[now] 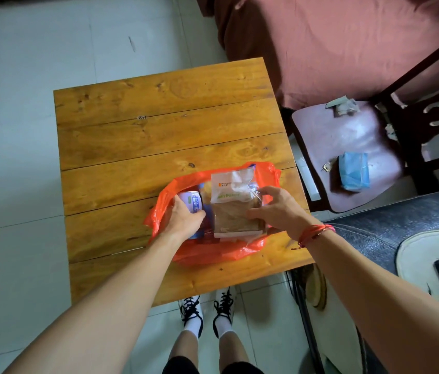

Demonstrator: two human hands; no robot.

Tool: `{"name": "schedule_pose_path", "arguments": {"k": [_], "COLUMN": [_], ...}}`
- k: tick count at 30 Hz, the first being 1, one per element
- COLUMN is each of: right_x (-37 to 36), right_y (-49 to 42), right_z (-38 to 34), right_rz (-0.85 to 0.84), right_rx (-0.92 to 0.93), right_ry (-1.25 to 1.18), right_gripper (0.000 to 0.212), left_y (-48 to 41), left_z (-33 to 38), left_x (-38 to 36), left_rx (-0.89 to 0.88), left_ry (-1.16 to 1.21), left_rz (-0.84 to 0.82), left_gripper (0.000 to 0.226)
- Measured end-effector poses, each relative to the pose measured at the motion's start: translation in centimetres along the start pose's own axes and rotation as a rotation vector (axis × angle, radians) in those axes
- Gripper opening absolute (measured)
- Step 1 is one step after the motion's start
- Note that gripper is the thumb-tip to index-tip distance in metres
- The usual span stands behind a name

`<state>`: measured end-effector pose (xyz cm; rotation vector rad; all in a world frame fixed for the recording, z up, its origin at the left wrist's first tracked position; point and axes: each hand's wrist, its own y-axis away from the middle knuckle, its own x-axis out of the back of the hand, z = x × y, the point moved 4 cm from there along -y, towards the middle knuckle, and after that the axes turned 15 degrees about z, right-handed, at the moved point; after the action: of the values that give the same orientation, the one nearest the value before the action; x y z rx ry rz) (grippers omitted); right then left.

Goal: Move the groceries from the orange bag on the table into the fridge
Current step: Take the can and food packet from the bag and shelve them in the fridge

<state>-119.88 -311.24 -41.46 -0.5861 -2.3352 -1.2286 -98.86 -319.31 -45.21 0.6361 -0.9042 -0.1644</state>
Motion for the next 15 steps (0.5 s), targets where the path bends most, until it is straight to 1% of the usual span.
{"name": "schedule_pose_path", "arguments": {"k": [2,8,11,15], "right_x": [0.7,1.0,1.0,1.0], "right_y": [0.0,0.1,0.3,0.7], "right_z": [0.3,1.4,1.5,1.5], "right_rz": [0.000,-0.007,-0.016,-0.021], "right_rx": [0.000,-0.030,-0.037,-0.041], "right_ry": [0.000,-0.037,-0.054,-0.082], "right_gripper": [0.055,0.056,0.057,0.060], "left_y": [-0.2,-0.5,-0.7,-1.1], "left_z": [-0.1,0.3,0.4,0.3], "left_x": [-0.4,-1.7,-1.8,-1.7], "left_rx": [-0.022,-0.087,-0.094,-0.124], "left_ry": [-0.084,-0.260,-0.271,-0.275], "left_rz": [0.035,0.111,0.137,0.157], "left_gripper": [0.082,0.098,0.096,0.085]}}
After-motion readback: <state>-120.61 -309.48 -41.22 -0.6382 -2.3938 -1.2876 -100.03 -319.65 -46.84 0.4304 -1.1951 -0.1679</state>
